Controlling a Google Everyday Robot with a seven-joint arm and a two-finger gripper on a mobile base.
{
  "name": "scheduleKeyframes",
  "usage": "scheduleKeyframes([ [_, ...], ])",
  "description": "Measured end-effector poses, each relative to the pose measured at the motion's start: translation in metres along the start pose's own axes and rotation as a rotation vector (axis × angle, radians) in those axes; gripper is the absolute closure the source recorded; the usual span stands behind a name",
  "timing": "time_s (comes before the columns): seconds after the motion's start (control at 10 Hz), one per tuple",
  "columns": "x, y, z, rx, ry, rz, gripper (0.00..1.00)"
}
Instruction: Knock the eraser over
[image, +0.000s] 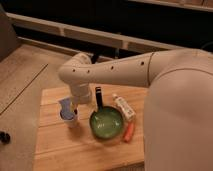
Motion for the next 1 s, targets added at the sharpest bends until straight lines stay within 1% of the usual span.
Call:
scheduleKeyframes([
  [0.3,-0.05,-0.01,-0.026,0.065,-0.114,-0.098,0.35],
  [0.4,-0.06,-0.019,-0.028,0.079,-0.132,-0.106,0.35],
  [0.5,-0.068,-0.031,-0.029,0.089,-0.144,-0.105,0.35],
  [0.6,-0.073,-0.053,-0.027,0.099,-0.154,-0.094,0.35],
  [0.7,-0.076,-0.062,-0.027,0.107,-0.161,-0.087,0.35],
  [0.9,-0.075,-0.054,-0.026,0.092,-0.161,-0.095,0.35],
  [1.0,-0.075,-0.055,-0.026,0.094,-0.161,-0.094,0.35],
])
